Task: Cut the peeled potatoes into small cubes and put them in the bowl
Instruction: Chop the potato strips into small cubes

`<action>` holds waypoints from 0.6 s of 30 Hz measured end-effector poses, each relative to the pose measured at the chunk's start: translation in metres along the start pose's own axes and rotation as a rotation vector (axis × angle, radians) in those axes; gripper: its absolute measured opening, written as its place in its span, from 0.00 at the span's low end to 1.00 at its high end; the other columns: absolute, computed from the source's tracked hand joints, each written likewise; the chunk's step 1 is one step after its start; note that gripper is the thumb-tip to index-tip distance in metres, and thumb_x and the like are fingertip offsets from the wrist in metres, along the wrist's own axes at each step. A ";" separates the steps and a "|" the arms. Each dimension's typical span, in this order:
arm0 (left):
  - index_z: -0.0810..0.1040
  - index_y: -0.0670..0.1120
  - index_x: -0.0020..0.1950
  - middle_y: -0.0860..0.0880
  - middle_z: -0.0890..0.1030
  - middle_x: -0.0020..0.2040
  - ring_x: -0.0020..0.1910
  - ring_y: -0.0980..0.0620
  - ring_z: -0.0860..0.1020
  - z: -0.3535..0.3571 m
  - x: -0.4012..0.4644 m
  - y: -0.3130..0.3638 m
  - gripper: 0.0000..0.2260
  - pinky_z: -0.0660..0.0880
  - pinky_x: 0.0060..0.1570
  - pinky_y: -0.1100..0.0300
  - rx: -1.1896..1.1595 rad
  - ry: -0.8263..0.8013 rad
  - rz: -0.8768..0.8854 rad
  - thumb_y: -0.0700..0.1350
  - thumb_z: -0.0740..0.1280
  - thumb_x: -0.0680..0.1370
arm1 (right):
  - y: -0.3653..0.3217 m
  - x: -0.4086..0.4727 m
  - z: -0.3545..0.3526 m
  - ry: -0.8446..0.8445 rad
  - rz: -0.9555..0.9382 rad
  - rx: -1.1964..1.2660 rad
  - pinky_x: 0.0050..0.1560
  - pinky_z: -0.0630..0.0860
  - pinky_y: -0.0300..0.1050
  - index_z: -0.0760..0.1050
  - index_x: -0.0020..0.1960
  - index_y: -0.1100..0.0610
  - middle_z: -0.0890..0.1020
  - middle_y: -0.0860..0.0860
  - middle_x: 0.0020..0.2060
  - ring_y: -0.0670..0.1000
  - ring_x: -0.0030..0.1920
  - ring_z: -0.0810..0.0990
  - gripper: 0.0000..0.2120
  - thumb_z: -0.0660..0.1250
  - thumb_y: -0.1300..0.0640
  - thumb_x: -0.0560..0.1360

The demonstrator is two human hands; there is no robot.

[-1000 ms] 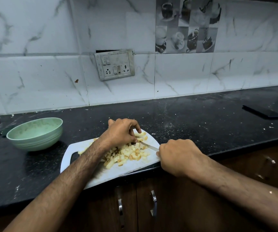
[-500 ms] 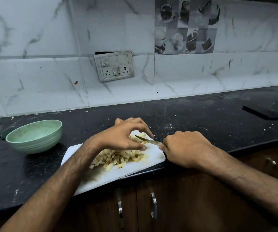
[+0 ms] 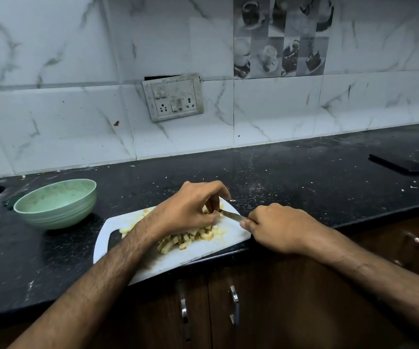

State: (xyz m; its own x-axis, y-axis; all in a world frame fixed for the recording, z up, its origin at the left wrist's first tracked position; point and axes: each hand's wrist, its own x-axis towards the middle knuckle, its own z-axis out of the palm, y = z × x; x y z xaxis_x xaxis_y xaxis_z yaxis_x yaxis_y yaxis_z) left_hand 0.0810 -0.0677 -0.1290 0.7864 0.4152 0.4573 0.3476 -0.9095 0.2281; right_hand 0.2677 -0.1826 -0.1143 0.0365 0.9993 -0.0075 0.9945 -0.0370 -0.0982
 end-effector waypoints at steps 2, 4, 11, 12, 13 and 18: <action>0.77 0.49 0.59 0.56 0.81 0.43 0.45 0.56 0.82 0.000 -0.001 -0.002 0.15 0.78 0.46 0.61 -0.026 0.016 -0.025 0.39 0.74 0.75 | 0.001 0.000 0.000 -0.003 0.000 0.016 0.46 0.70 0.51 0.74 0.50 0.48 0.74 0.49 0.42 0.55 0.44 0.74 0.17 0.52 0.40 0.82; 0.77 0.49 0.57 0.55 0.82 0.42 0.45 0.55 0.82 -0.003 -0.003 -0.006 0.15 0.77 0.44 0.64 -0.053 0.034 -0.077 0.37 0.73 0.74 | 0.003 -0.001 -0.001 -0.005 -0.005 0.014 0.46 0.70 0.50 0.73 0.48 0.48 0.74 0.48 0.41 0.54 0.43 0.74 0.16 0.52 0.41 0.82; 0.79 0.51 0.56 0.55 0.84 0.44 0.46 0.57 0.83 -0.005 -0.006 -0.007 0.14 0.71 0.40 0.70 -0.154 0.043 -0.175 0.37 0.75 0.74 | 0.017 0.001 -0.003 -0.028 0.008 0.111 0.45 0.73 0.50 0.69 0.37 0.49 0.73 0.46 0.36 0.53 0.42 0.76 0.19 0.54 0.41 0.82; 0.79 0.50 0.56 0.55 0.84 0.44 0.46 0.58 0.83 -0.004 -0.005 -0.006 0.14 0.71 0.40 0.70 -0.155 0.041 -0.173 0.37 0.75 0.74 | 0.019 0.001 -0.004 -0.039 0.008 0.152 0.45 0.72 0.49 0.69 0.36 0.49 0.74 0.47 0.34 0.52 0.39 0.75 0.19 0.55 0.41 0.82; 0.79 0.50 0.55 0.55 0.84 0.44 0.46 0.58 0.83 -0.004 -0.005 -0.005 0.14 0.71 0.40 0.70 -0.148 0.035 -0.166 0.36 0.74 0.74 | 0.021 0.002 -0.005 -0.052 0.008 0.199 0.44 0.73 0.49 0.69 0.36 0.50 0.74 0.47 0.33 0.51 0.36 0.75 0.20 0.56 0.42 0.82; 0.80 0.50 0.53 0.56 0.84 0.44 0.46 0.57 0.82 -0.004 -0.007 -0.006 0.13 0.70 0.40 0.73 -0.077 -0.006 -0.157 0.35 0.71 0.73 | 0.025 0.005 -0.004 -0.107 0.010 0.336 0.29 0.69 0.40 0.72 0.38 0.55 0.77 0.50 0.26 0.47 0.22 0.72 0.20 0.57 0.44 0.83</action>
State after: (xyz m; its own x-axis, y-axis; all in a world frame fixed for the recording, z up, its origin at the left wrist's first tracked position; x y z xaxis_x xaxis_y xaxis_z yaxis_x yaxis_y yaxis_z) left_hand 0.0712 -0.0649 -0.1303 0.7290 0.5515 0.4055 0.4261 -0.8292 0.3618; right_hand 0.2935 -0.1782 -0.1132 0.0175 0.9935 -0.1129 0.9057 -0.0635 -0.4191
